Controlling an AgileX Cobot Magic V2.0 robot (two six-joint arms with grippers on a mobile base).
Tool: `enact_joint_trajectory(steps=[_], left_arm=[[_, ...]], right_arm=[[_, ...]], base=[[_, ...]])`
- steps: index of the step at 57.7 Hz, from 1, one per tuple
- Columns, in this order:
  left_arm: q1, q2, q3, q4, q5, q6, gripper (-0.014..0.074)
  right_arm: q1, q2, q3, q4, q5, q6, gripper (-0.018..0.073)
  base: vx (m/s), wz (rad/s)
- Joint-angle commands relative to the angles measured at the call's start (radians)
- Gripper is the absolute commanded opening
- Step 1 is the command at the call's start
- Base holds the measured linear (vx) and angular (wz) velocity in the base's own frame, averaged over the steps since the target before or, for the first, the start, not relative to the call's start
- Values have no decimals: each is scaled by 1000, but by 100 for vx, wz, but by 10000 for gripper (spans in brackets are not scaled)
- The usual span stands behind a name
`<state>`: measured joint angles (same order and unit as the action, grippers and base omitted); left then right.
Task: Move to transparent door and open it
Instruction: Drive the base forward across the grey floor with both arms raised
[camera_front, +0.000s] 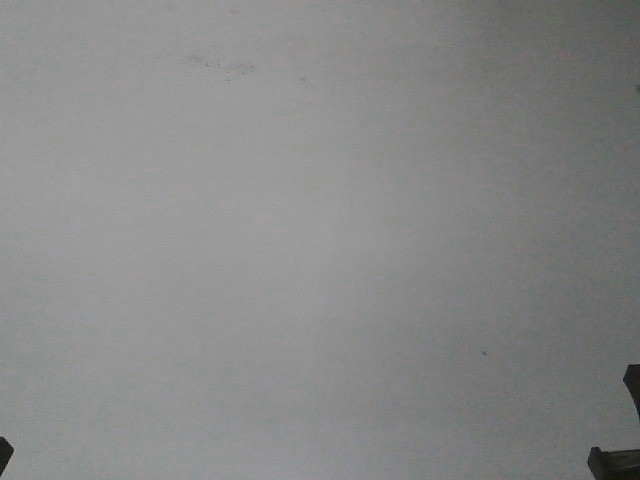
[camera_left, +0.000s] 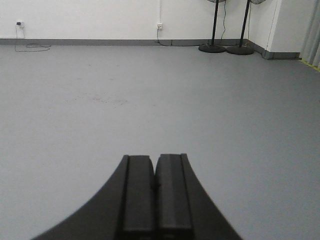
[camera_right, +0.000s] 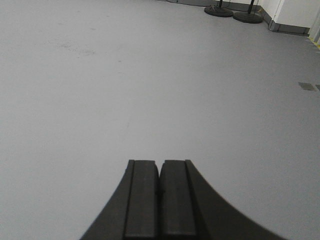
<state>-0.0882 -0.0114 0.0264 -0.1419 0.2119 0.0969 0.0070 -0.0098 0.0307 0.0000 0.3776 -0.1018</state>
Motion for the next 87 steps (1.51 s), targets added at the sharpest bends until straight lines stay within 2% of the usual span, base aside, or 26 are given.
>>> enact_joint_trajectory(steps=[1, 87], left_arm=[[-3, -11, 23, -8, -83, -1, -3], [-3, -11, 23, -8, -83, -1, -3]], right_arm=[[-4, -8, 11, 0, -79, -2, 2], [-4, -8, 11, 0, -77, -2, 2]], base=[[0, 0], [3, 1]])
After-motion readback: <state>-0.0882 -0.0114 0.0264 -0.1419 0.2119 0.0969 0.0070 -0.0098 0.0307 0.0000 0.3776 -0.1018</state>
